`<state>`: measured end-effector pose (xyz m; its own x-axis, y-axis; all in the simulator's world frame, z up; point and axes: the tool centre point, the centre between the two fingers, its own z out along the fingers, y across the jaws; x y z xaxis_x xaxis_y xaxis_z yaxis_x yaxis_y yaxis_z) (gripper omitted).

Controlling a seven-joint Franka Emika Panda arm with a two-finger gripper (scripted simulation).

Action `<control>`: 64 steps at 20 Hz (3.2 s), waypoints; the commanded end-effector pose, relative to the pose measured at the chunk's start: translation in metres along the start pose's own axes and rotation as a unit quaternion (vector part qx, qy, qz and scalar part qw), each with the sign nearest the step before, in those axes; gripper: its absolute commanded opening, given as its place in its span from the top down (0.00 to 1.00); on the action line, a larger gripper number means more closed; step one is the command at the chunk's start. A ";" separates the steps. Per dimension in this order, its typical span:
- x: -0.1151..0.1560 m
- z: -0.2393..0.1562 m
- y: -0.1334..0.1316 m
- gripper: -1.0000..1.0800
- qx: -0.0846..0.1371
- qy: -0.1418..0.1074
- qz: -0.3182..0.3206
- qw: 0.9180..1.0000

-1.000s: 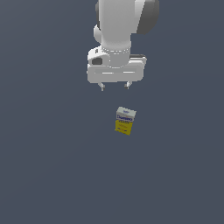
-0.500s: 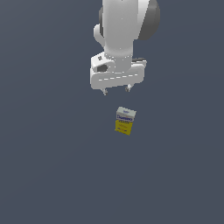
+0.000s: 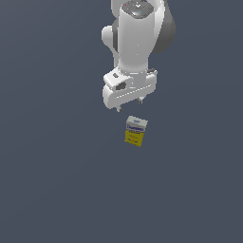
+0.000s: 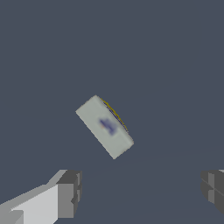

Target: Pick up the object and move it to a goal position.

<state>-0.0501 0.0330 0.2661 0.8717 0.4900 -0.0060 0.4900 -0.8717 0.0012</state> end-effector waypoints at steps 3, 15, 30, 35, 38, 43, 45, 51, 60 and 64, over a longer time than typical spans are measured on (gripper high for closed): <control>0.006 0.012 -0.004 0.04 -0.001 0.000 -0.066 0.998; 0.019 0.044 -0.017 0.04 -0.001 0.001 -0.235 0.972; 0.027 0.064 -0.025 0.04 0.000 0.003 -0.336 0.942; 0.027 0.065 -0.025 0.04 0.000 0.003 -0.335 0.942; 0.027 0.072 -0.026 0.04 0.000 0.003 -0.335 0.942; 0.026 0.095 -0.026 0.04 0.000 0.003 -0.336 0.942; 0.026 0.103 -0.026 0.04 0.000 0.003 -0.337 0.942; 0.027 0.114 -0.026 0.04 0.000 0.003 -0.337 0.941; 0.027 0.114 -0.026 1.00 0.000 0.003 -0.337 0.941; 0.027 0.113 -0.026 1.00 0.000 0.003 -0.337 0.941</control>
<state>-0.0397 0.0682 0.1526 0.3625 0.9320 0.0002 0.9320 -0.3625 -0.0004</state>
